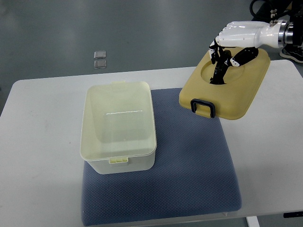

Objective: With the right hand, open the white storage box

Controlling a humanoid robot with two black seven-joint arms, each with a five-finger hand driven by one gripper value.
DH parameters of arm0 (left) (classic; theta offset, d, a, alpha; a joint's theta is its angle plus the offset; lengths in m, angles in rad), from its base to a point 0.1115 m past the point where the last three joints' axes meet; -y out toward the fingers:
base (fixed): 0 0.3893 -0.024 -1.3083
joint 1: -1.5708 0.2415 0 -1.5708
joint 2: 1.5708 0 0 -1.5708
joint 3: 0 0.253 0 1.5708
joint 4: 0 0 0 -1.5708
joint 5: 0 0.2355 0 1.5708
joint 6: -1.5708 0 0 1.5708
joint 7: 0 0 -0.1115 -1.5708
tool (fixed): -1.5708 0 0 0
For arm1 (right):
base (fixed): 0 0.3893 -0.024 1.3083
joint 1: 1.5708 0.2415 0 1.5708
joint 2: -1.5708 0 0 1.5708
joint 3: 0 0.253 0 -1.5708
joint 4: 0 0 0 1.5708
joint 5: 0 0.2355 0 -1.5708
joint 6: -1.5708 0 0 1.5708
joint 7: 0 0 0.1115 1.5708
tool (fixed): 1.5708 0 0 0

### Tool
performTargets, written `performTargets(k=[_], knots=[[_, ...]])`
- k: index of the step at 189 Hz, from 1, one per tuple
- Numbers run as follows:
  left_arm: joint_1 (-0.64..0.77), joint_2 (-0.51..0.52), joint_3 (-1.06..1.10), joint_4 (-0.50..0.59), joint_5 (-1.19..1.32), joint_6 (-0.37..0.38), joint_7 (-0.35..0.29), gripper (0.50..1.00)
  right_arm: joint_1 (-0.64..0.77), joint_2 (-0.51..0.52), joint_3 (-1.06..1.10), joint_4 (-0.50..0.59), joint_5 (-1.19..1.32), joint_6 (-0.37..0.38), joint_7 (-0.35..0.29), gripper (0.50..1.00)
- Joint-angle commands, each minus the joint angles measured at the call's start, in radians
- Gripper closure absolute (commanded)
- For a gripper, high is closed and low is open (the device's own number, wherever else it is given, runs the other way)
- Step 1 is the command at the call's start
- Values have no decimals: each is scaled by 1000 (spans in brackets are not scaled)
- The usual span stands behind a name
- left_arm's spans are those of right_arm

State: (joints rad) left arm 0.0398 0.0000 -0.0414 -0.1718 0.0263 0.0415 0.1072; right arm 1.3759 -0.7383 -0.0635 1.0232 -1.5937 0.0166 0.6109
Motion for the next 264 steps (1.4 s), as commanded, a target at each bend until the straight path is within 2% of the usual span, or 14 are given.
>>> performTargets(k=[1,35,77,81,84,85,86,87,88,92,111,196,230,264], knots=[[0,0,0,0,0,0,0,500,-44,2,-36,-3,1,-60,0,1000],[0,0,0,0,0,0,0,500,-136,40,-53,-32,3,-136,0,1000],[0,0,0,0,0,0,0,500,-172,80,-45,-35,5,-142,0,1000],[0,0,0,0,0,0,0,500,-175,85,-45,-35,8,-144,0,948],[0,0,0,0,0,0,0,500,-176,88,-44,-35,11,-147,0,851],[0,0,0,0,0,0,0,500,-176,88,-44,-35,11,-147,0,850],[0,0,0,0,1,0,0,500,-178,91,-42,-35,14,-148,0,798],[0,0,0,0,1,0,0,500,-178,91,-42,-35,14,-148,0,797],[0,0,0,0,0,0,0,500,-179,92,-42,-35,15,-150,0,749],[0,0,0,0,0,0,0,500,-182,99,-42,-35,18,-156,0,685],[0,0,0,0,1,0,0,500,-193,120,-41,-32,26,-176,0,574],[0,0,0,0,1,0,0,500,-155,79,-47,-11,12,-150,0,572],[0,0,0,0,0,0,0,500,-75,34,8,11,83,29,0,572],[0,0,0,0,0,0,0,500,-92,37,67,3,570,183,0,572]])
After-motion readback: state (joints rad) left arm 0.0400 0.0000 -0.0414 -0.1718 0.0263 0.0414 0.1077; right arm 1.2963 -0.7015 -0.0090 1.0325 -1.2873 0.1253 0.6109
